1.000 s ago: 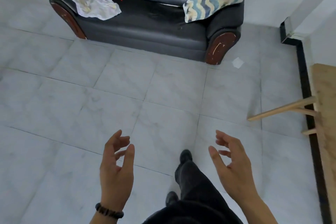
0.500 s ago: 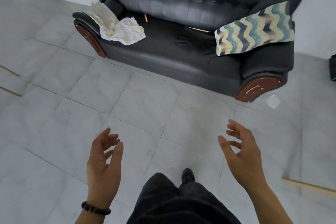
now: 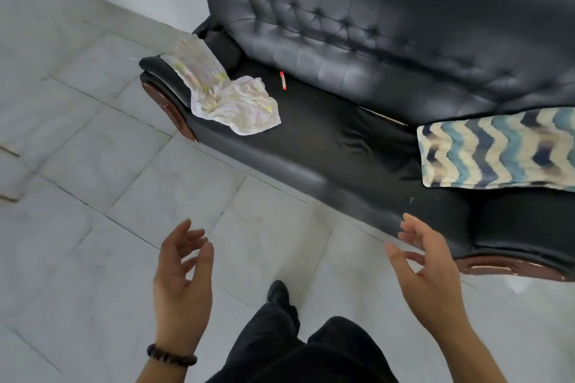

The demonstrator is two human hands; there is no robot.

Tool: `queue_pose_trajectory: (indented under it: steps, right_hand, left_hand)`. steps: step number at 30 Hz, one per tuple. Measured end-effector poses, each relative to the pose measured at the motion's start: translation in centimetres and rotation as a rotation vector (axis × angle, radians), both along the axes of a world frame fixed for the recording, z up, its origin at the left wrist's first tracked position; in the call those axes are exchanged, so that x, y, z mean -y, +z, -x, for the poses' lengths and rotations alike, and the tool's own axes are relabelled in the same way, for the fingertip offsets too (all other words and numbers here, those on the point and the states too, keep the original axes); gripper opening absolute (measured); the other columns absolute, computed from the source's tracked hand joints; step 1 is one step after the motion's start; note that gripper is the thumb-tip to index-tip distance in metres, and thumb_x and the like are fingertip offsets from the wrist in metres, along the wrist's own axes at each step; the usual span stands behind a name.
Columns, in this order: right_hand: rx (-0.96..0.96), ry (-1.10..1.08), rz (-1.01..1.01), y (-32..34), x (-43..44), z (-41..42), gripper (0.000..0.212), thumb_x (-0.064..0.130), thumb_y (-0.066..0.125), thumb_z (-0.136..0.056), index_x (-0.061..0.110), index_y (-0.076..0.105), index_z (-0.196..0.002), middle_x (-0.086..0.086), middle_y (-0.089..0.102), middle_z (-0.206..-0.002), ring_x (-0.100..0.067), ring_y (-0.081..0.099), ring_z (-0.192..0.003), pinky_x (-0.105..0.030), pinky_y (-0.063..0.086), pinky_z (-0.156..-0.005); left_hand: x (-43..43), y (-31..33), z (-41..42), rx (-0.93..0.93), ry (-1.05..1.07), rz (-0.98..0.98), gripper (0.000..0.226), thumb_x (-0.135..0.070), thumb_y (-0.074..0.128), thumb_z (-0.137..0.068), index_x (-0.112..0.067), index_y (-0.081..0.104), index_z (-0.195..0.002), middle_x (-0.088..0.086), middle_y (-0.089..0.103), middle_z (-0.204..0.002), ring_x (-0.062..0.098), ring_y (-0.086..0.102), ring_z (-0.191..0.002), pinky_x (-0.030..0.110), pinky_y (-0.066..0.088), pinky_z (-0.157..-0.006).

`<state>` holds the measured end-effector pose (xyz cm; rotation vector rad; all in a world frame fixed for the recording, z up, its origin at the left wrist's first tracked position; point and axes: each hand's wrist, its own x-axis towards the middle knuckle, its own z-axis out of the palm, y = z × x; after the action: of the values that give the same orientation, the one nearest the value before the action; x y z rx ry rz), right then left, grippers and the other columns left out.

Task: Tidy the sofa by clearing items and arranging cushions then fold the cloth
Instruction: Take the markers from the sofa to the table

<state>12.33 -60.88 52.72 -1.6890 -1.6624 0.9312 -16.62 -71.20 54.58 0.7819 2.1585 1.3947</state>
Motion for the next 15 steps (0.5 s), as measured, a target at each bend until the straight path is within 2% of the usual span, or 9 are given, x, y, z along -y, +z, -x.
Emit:
queue_pose_trajectory:
  steps: [3,6,9,12,15]
  right_hand:
    - [-0.043,-0.063,-0.014,1.4,-6.3,3.1,0.049,0.017,0.068,-0.09,0.034,0.047,-0.131,0.008,0.056,-0.121,-0.008,0.058,-0.11,-0.023,0.051,-0.085]
    - [-0.076,-0.124,-0.028,1.1,-12.3,5.7,0.049,0.016,0.068,-0.09,0.036,0.047,-0.129,0.01,0.057,-0.12,0.0,0.056,-0.11,-0.015,0.05,-0.083]
    - [-0.101,-0.167,0.008,-1.0,-19.2,8.8,0.048,0.018,0.068,-0.09,0.036,0.046,-0.129,0.009,0.056,-0.121,0.003,0.056,-0.108,-0.019,0.051,-0.082]
    - [-0.132,-0.173,0.061,-3.5,-26.6,12.0,0.049,0.018,0.069,-0.09,0.039,0.047,-0.127,0.011,0.056,-0.122,0.004,0.055,-0.11,-0.016,0.047,-0.079]
    - [-0.158,-0.177,0.117,-4.4,-33.5,15.2,0.048,0.018,0.069,-0.09,0.039,0.047,-0.127,0.013,0.055,-0.122,0.001,0.055,-0.113,-0.021,0.049,-0.085]
  left_hand:
    - [-8.4,1.7,4.2,-0.048,-0.085,-0.006,0.035,-0.015,0.058,-0.093,-0.028,0.049,-0.124,-0.014,0.062,-0.111,-0.005,0.059,-0.099,0.017,0.044,-0.078]
    - [-16.1,1.9,7.4,-0.094,-0.15,-0.012,0.036,-0.014,0.057,-0.093,-0.024,0.049,-0.126,-0.014,0.061,-0.112,-0.004,0.059,-0.1,0.017,0.044,-0.078]
    - [-23.9,0.1,9.9,-0.12,-0.185,0.017,0.036,-0.012,0.058,-0.093,-0.023,0.049,-0.126,-0.013,0.061,-0.113,-0.003,0.058,-0.101,0.017,0.044,-0.078]
    - [-31.3,-2.1,11.8,-0.084,-0.19,0.069,0.035,-0.011,0.058,-0.093,-0.027,0.049,-0.123,-0.012,0.061,-0.113,-0.001,0.059,-0.1,0.021,0.046,-0.08]
    - [-37.6,-2.1,13.8,-0.072,-0.235,0.136,0.037,-0.012,0.059,-0.092,-0.029,0.049,-0.123,-0.01,0.061,-0.115,0.003,0.06,-0.103,0.017,0.05,-0.081]
